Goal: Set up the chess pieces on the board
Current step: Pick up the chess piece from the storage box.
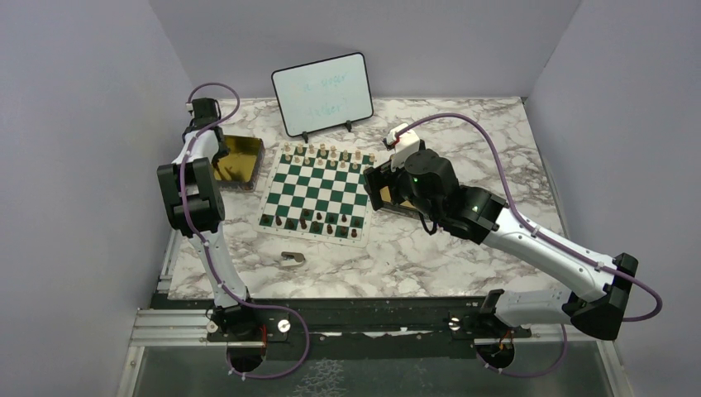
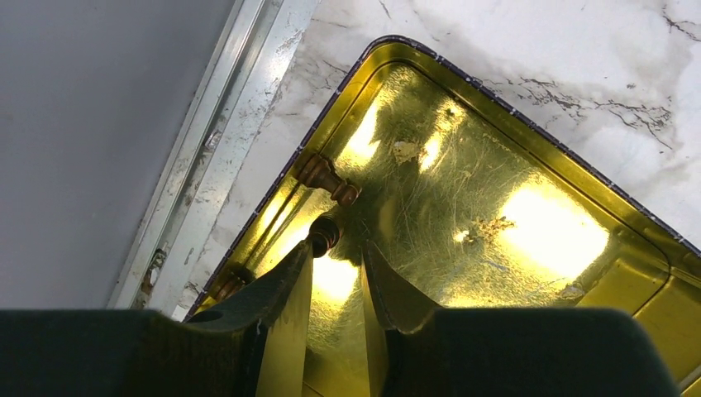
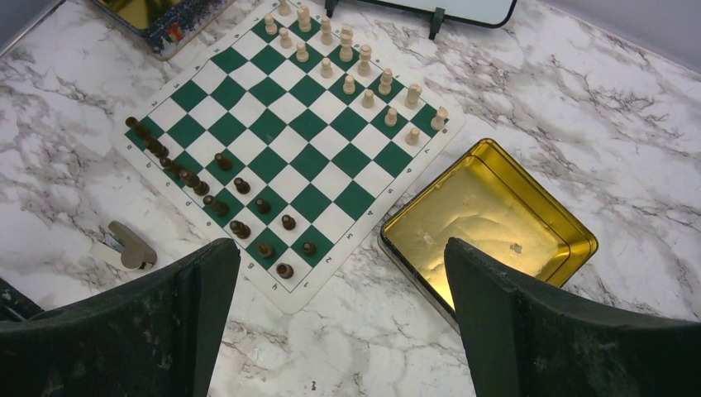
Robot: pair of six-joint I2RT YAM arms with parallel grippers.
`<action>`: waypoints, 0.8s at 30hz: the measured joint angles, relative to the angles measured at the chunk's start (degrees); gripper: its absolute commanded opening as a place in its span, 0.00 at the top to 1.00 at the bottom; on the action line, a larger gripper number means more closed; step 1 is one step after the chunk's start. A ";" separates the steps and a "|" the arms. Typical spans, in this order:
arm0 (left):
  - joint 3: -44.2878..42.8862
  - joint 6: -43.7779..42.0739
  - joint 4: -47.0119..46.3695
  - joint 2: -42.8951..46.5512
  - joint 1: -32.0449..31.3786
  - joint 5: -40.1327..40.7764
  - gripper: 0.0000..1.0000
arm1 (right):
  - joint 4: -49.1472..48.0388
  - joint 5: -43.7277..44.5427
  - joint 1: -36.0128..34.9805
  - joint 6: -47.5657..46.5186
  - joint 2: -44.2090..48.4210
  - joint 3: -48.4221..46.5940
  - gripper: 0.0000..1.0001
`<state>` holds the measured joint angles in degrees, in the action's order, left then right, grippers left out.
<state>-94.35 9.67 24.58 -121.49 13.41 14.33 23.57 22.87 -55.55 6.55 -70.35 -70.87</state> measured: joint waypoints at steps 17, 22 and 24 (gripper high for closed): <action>-2.75 -0.83 1.49 -0.33 -0.02 2.71 0.68 | 0.00 0.00 0.00 -0.13 0.00 0.00 0.00; -3.56 -0.96 1.42 -2.25 0.02 2.43 0.70 | 0.02 0.02 0.00 -0.11 0.00 0.00 0.00; -3.56 -0.94 1.51 -2.75 0.02 2.32 0.70 | 0.02 0.02 0.00 -0.09 0.00 0.00 0.00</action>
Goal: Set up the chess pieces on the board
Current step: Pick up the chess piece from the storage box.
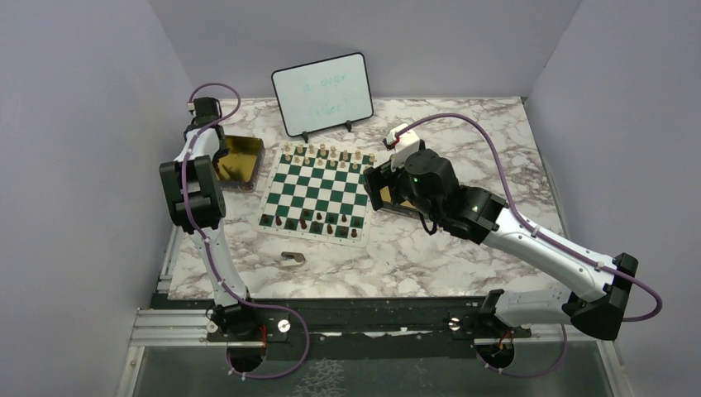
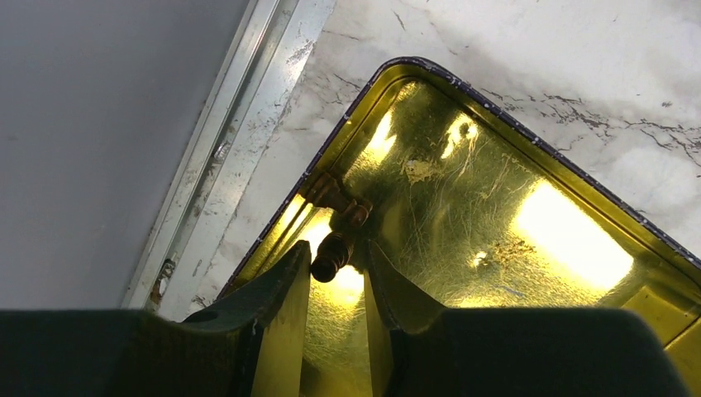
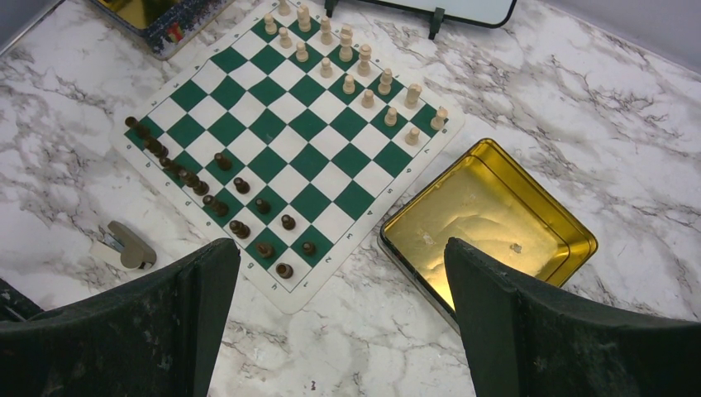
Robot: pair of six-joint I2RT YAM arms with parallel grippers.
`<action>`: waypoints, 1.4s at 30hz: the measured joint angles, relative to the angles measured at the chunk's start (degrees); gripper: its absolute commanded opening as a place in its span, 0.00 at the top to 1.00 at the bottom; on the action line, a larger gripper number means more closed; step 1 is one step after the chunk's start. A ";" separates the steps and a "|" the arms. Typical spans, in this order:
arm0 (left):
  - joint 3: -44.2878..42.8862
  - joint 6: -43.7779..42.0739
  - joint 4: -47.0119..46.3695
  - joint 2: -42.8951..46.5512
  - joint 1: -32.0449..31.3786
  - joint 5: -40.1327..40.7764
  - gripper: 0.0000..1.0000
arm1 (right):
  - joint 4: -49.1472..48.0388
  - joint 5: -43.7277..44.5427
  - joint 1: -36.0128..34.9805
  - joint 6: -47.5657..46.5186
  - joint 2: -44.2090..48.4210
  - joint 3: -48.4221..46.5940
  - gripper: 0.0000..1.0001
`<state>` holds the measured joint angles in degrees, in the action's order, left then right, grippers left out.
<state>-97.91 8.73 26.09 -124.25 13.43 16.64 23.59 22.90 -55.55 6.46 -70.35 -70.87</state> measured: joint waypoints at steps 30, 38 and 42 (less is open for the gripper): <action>0.92 -1.18 1.01 7.21 1.51 -3.37 0.97 | 0.07 -0.22 0.00 0.61 0.07 0.00 0.00; 4.42 -0.92 4.44 14.45 -0.13 -7.54 0.96 | 1.38 -0.28 0.00 3.91 1.84 0.04 0.00; 4.90 -0.28 8.11 16.15 -2.34 -11.15 0.96 | 0.87 -0.31 0.00 5.11 4.42 2.12 0.00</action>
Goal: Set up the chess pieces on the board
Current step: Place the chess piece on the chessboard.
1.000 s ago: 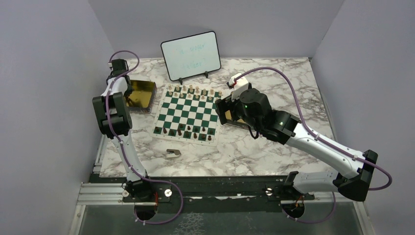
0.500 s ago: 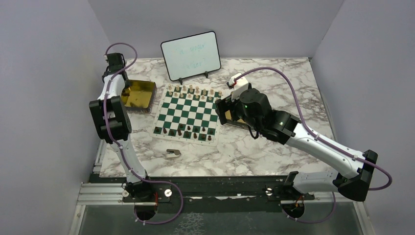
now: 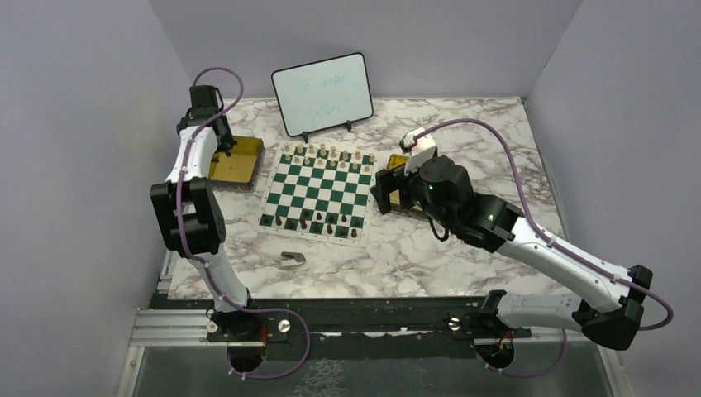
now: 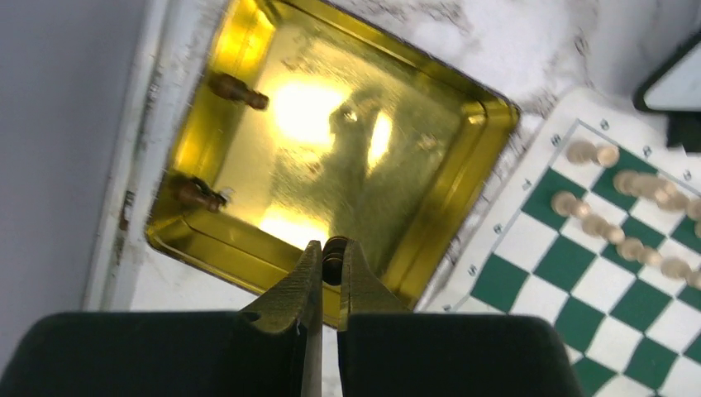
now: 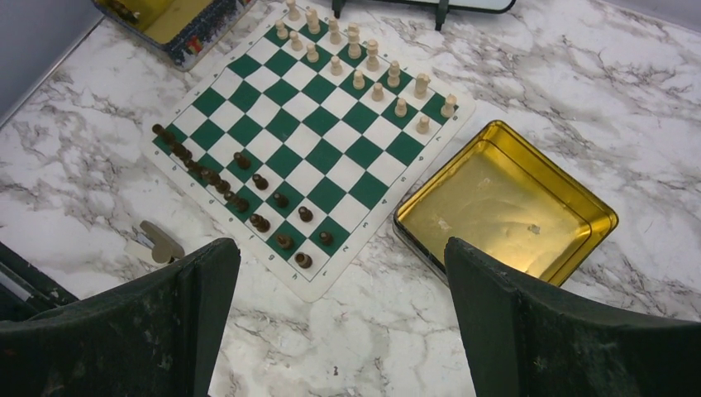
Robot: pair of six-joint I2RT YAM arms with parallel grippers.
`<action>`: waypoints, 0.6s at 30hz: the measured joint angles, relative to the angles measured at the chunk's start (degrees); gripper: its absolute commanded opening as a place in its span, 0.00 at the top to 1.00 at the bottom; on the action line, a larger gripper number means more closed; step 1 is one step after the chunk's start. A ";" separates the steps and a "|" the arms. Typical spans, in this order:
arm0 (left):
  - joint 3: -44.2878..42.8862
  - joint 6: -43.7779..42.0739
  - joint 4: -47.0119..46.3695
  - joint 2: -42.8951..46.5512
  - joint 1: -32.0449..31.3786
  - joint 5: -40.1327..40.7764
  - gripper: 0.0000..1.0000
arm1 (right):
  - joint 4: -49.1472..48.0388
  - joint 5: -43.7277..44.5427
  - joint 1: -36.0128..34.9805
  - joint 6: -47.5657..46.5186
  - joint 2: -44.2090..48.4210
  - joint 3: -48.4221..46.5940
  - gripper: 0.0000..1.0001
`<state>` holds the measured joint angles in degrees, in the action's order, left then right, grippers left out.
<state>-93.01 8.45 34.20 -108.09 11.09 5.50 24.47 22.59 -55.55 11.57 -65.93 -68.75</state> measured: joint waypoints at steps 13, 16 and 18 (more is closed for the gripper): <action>21.03 -1.44 -0.94 14.95 -13.44 -8.33 0.96 | -3.15 1.64 0.00 1.05 7.54 15.04 0.00; 24.30 -1.31 -1.81 16.85 -15.89 -9.22 0.96 | -3.26 2.49 0.00 0.85 8.85 16.41 0.00; 24.92 -0.68 -2.54 17.14 -17.29 -9.51 0.95 | -3.26 2.91 0.00 0.85 10.16 16.59 0.00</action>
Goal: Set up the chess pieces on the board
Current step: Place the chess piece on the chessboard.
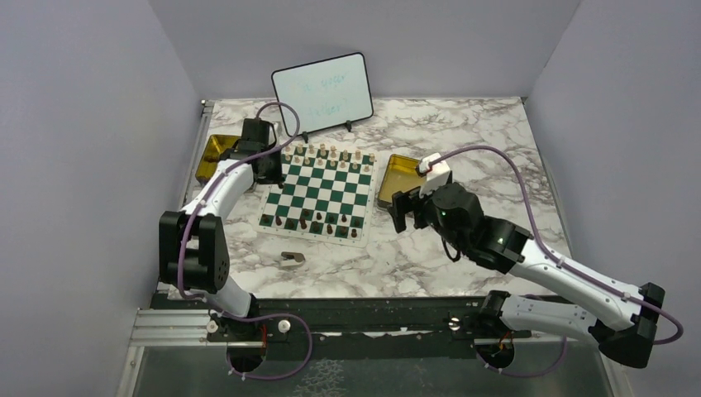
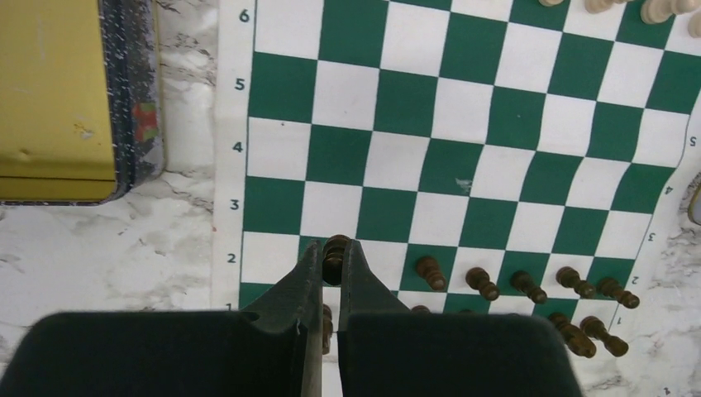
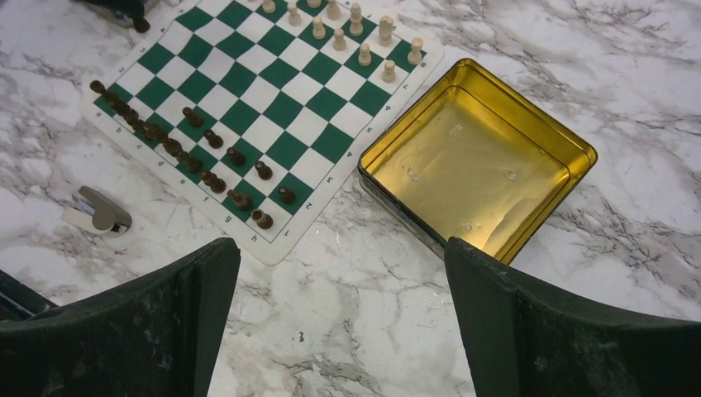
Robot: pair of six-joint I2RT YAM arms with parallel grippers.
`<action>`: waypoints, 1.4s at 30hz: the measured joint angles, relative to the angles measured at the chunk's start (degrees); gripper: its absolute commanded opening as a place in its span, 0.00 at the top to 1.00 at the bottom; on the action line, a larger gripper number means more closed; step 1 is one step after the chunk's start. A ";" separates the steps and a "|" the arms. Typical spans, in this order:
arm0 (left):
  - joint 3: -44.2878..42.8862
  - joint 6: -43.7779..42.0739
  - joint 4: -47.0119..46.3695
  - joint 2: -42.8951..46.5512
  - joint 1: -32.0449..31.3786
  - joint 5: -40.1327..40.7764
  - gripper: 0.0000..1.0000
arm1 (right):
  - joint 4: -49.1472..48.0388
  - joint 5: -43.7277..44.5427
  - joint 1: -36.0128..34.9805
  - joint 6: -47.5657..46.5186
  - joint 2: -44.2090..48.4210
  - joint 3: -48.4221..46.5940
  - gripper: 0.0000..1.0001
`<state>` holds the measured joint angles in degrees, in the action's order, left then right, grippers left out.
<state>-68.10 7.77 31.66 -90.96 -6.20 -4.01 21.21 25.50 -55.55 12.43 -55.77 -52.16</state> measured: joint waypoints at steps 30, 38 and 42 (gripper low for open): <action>12.48 4.74 -8.02 3.32 -6.69 2.21 0.94 | -0.31 -1.70 0.00 4.50 7.41 2.56 0.00; 12.35 5.29 -8.02 1.25 -8.37 3.61 0.94 | -0.63 -1.64 0.00 4.42 6.95 2.56 0.00; 12.35 5.77 -8.04 1.25 -8.79 4.15 0.94 | -0.68 -1.51 0.00 4.02 6.95 2.56 0.00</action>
<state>-55.75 13.54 23.62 -89.71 -14.98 0.14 20.53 23.99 -55.55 16.45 -48.82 -49.60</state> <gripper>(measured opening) 0.101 0.998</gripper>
